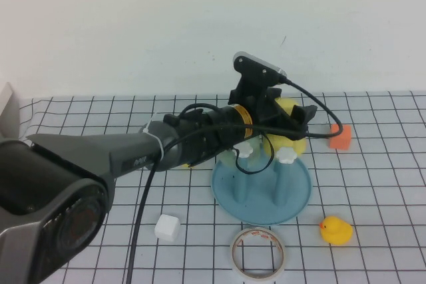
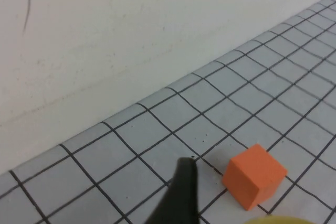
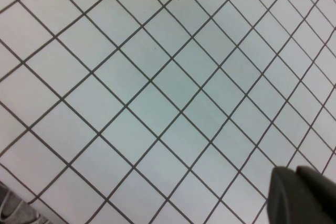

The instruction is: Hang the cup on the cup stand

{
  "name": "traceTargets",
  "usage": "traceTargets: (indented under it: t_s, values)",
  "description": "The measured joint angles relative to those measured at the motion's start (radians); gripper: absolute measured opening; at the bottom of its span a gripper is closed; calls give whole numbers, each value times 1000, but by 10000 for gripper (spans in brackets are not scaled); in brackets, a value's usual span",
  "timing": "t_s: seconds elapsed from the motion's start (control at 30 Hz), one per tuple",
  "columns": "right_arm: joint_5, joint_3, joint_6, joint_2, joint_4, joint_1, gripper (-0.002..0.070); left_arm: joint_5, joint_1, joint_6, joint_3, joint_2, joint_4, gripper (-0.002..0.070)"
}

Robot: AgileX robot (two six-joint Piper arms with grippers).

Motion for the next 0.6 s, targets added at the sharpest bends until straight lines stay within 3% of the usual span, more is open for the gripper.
traceTargets:
  t_s: [0.03,0.17,0.3,0.47,0.57,0.6]
  values:
    - [0,0,0,0,0,0,0,5,0,-34,0,0,0,661]
    - [-17,0,0,0,0,0,0,27,0,-17,0,-9,0,686]
    - [-76,0,0,0,-3,0,0,73,3,15,0,-59,11,642]
    - [-213,0,20,0,16,0,0,167,22,24,0,-182,57,435]
    - [-313,1,34,0,49,0,0,242,30,28,0,-278,102,251]
    - [-400,11,62,0,63,0,0,302,30,30,0,-340,150,132]
